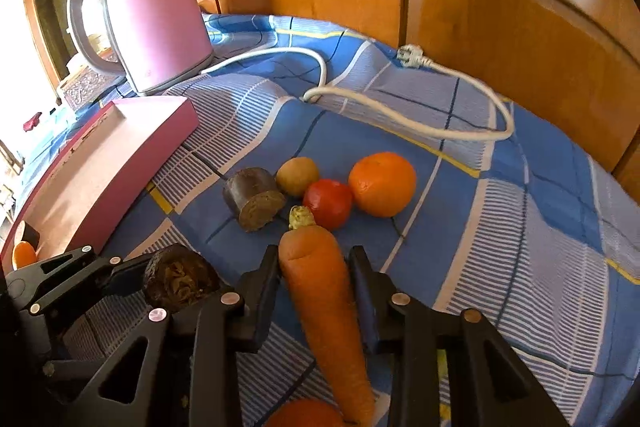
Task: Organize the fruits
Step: 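Grasp the carrot with the right gripper and lift it, then place the dark fruit in the tray with the left gripper while the right gripper places the carrot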
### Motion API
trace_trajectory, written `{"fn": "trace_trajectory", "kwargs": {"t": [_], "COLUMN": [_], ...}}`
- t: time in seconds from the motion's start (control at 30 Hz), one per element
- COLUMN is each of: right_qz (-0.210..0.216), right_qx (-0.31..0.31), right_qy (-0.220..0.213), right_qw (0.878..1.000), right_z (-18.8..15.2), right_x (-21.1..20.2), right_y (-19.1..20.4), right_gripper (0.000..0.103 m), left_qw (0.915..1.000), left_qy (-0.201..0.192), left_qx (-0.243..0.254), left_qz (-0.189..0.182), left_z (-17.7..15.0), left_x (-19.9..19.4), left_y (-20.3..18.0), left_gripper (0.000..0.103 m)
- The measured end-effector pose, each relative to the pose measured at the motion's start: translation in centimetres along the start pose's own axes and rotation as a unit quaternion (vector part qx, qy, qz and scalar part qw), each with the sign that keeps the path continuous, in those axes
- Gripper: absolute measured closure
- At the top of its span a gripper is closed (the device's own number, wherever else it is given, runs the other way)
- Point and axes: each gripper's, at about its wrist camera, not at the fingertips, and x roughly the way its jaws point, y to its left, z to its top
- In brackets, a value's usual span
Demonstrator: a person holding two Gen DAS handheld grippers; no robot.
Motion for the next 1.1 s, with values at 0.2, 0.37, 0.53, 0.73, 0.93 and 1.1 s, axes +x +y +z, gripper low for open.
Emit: {"fn": "trace_trajectory", "kwargs": {"t": [0.2,0.37,0.53,0.73,0.93,1.1], "right_qz": [-0.026,-0.033,-0.036,-0.038,-0.032,-0.018], "right_qx": [0.016,0.04,0.061,0.071,0.076,0.083], "right_qy": [-0.03,-0.042,-0.049,-0.069,-0.088,-0.095], "right_qw": [0.999,0.998,0.996,0.994,0.993,0.992], "right_z": [0.1,-0.1,-0.8,-1.6,-2.2,-2.8], "right_x": [-2.4,-4.1,-5.6,-8.0,-10.3,-11.6], "right_y": [0.2,0.1,0.8,2.6,4.6,6.0], "right_gripper": [0.069,0.069,0.069,0.07,0.07,0.07], "left_qw": [1.0,0.9999,0.9998,0.999,0.9974,0.9962], "left_qy": [0.003,0.004,-0.012,-0.04,-0.067,-0.081], "left_qx": [-0.004,-0.003,0.0,0.003,0.004,0.0], "left_qz": [0.001,0.011,0.018,0.022,0.026,0.03], "left_z": [0.0,-0.6,-1.0,-1.1,-1.5,-2.0], "left_x": [-0.5,-1.5,-3.8,-6.8,-9.7,-11.7], "left_y": [0.2,0.4,0.5,0.7,1.4,2.6], "left_gripper": [0.063,0.063,0.063,0.063,0.063,0.063]}}
